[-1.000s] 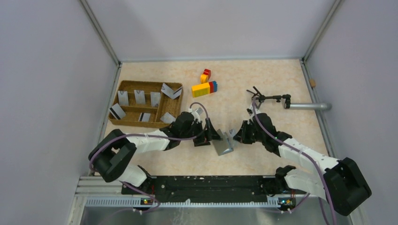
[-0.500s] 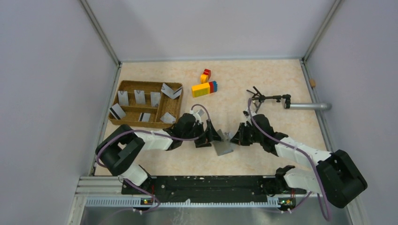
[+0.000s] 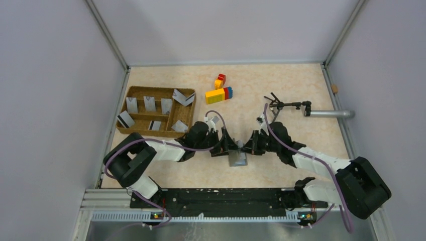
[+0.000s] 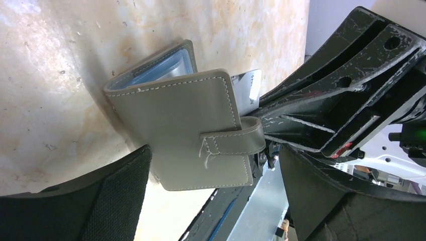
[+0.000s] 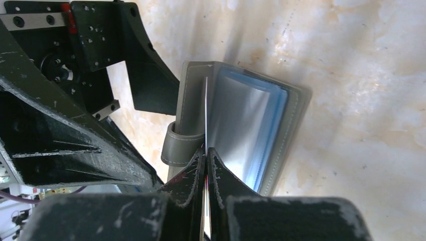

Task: Put the credit cards into the card holder
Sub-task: Insert the credit card into the card holder.

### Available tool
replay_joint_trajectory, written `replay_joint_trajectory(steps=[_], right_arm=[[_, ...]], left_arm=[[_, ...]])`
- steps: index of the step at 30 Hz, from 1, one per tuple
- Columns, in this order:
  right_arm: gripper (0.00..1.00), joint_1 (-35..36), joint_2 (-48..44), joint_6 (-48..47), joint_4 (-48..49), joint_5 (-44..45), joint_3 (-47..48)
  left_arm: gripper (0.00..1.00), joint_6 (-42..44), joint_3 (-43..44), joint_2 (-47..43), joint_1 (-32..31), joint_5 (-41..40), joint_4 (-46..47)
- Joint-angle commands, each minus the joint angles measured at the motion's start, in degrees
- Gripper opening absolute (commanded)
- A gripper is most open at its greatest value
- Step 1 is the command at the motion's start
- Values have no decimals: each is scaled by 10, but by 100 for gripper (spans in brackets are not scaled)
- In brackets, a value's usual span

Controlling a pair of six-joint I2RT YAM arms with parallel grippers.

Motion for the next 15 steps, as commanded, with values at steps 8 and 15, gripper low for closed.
replay_joint_trajectory(steps=[8, 15], right_arm=[[0, 23, -46, 14, -26, 69, 16], [0, 23, -79, 7, -62, 97, 20]], left_arm=[[94, 117, 47, -28, -10, -92, -169], [94, 158, 79, -61, -16, -149, -270]])
